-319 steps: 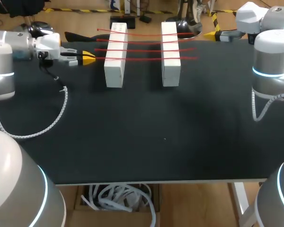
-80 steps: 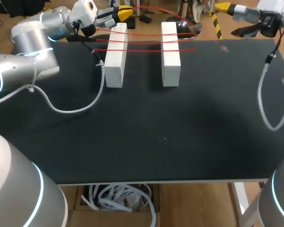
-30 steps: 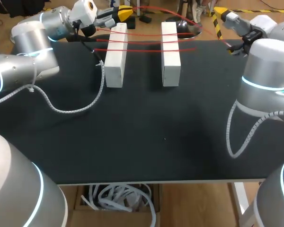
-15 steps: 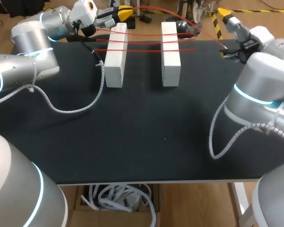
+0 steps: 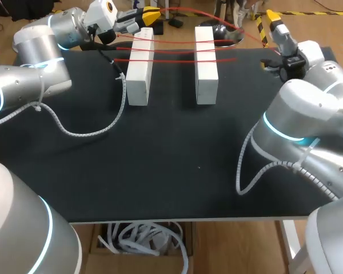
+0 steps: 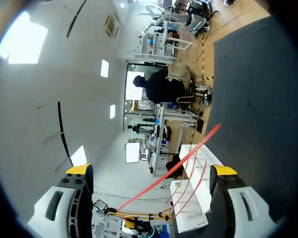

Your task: Grab the tape and strap the tape.

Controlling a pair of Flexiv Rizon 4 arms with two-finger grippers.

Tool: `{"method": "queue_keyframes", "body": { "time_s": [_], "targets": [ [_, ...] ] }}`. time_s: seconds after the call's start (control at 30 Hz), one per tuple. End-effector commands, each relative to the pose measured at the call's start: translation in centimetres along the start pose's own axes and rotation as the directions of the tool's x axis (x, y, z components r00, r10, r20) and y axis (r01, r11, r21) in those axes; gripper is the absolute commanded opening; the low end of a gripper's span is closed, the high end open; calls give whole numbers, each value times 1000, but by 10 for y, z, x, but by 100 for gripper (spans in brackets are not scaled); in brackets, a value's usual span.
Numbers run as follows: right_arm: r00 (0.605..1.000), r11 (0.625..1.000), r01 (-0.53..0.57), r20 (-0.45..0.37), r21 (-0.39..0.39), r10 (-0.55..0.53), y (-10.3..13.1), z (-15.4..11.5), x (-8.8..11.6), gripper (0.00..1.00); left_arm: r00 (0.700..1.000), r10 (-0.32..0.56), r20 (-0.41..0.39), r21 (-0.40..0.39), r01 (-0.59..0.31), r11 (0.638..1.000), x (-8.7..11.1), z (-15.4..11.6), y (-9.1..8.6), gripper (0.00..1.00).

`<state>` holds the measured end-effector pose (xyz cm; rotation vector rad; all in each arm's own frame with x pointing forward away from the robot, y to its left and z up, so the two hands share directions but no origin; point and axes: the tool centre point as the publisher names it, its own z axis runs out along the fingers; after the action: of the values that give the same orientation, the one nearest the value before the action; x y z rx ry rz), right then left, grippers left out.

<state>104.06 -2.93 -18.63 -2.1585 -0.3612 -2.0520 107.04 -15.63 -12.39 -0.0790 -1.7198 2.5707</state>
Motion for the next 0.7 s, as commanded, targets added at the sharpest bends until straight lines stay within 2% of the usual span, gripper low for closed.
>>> {"method": "queue_keyframes", "body": {
  "time_s": [0.03, 0.43, 0.7],
  "targets": [
    [1000, 997, -4, -24, -71, 2, -4, 2, 1, 100, 1000, -1, -3, 0, 1, 1000, -1, 0, 0, 0],
    [999, 996, 26, -27, -89, -28, 14, 4, 2, 100, 1000, -1, -3, 0, 1, 1000, -1, 0, 0, 0],
    [999, 996, 38, -32, -78, -41, 15, 7, 4, 100, 1000, -1, -3, 0, 1, 1000, -1, 0, 0, 0]
  ]
}}
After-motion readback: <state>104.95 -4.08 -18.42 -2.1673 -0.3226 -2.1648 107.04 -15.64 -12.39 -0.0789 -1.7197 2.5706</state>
